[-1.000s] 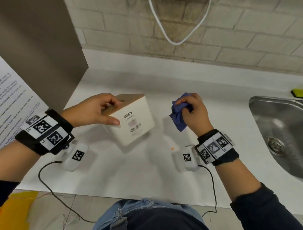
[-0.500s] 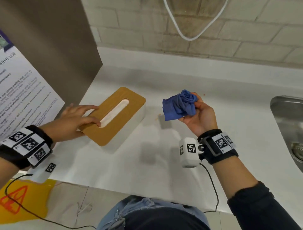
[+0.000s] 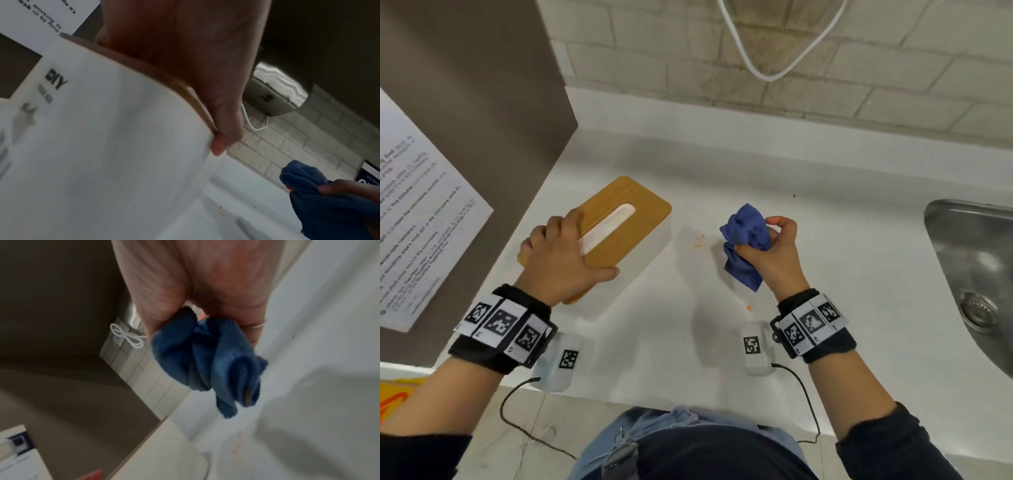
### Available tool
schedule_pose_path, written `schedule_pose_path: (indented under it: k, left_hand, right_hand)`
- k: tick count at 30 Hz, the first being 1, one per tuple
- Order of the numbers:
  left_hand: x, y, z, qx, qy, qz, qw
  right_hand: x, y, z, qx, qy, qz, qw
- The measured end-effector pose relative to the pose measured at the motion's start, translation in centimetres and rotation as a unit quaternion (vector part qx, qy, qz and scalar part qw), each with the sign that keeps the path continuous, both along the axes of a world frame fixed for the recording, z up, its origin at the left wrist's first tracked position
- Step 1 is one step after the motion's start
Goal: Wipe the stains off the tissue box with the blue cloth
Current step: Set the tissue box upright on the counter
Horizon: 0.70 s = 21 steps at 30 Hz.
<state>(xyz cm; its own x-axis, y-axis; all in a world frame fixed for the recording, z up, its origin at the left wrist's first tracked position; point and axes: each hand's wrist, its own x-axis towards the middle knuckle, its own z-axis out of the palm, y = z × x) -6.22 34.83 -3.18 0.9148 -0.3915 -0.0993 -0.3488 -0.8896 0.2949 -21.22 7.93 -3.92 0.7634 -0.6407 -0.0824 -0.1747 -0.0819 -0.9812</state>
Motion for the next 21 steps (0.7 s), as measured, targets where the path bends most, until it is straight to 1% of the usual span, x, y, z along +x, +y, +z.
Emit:
schedule_pose_path:
  k: [2, 6, 7, 8, 9, 10, 11, 12, 13, 14, 15, 18, 19, 20, 21]
  left_hand:
    - [0.3, 0.0, -0.3, -0.017, 0.001, 0.003, 1.000]
    - [1.1, -0.7, -0.5, -0.023, 0.012, -0.012, 1.000]
    - [1.4, -0.9, -0.5, -0.020, 0.015, -0.015, 1.000]
    - [1.6, -1.1, -0.5, -0.015, 0.017, -0.021, 1.000]
    - [1.8, -1.4, -0.5, -0.011, 0.017, -0.028, 0.999]
    - [2.1, -1.7, -0.5, -0.009, 0.018, -0.037, 0.999]
    - [2.2, -2.0, -0.4, -0.010, 0.019, -0.046, 0.999]
    - [2.4, -2.3, -0.4, -0.015, 0.020, -0.056, 0.998]
    - [2.6, -2.6, -0.4, -0.022, 0.021, -0.066, 0.997]
    - [2.7, -3.0, -0.4, -0.026, 0.022, -0.078, 0.996]
    - [2.7, -3.4, -0.4, -0.028, 0.022, -0.090, 0.995]
    - [2.9, -4.6, -0.4, -0.038, 0.019, -0.122, 0.992]
    - [3.0, -4.8, -0.4, -0.038, 0.016, -0.129, 0.991]
    - [3.0, -4.9, -0.4, -0.035, 0.014, -0.133, 0.990]
    - [3.1, -5.0, -0.5, -0.032, 0.015, -0.134, 0.990]
  right_hand:
    - [-0.7, -0.3, 0.0, -0.049, 0.019, -0.017, 0.998]
    - [-2.0, -1.6, 0.0, -0.069, 0.035, -0.049, 0.996]
    - [-2.5, -2.1, -0.3, -0.115, 0.056, -0.074, 0.989]
    - [-3.2, -3.1, -0.7, -0.196, 0.096, -0.105, 0.970]
    - [-4.2, -4.3, -1.1, -0.286, 0.152, -0.139, 0.936]
    - [-5.5, -5.8, -1.4, -0.356, 0.213, -0.184, 0.891]
    - [-6.9, -7.3, -1.5, -0.388, 0.270, -0.229, 0.851]
    - [-8.5, -8.7, -1.5, -0.397, 0.314, -0.268, 0.820]
    - [-10.1, -10.0, -1.8, -0.391, 0.357, -0.293, 0.796]
    - [-11.5, -11.2, -2.4, -0.377, 0.398, -0.304, 0.779]
    - [-12.5, -11.9, -3.0, -0.352, 0.437, -0.298, 0.772]
    - [-14.2, -12.4, -4.6, -0.240, 0.527, -0.237, 0.780]
    - [-14.2, -11.8, -4.6, -0.224, 0.542, -0.230, 0.777]
    - [-14.3, -11.0, -4.5, -0.229, 0.538, -0.232, 0.778]
    - [-14.4, -9.8, -4.3, -0.255, 0.512, -0.237, 0.785]
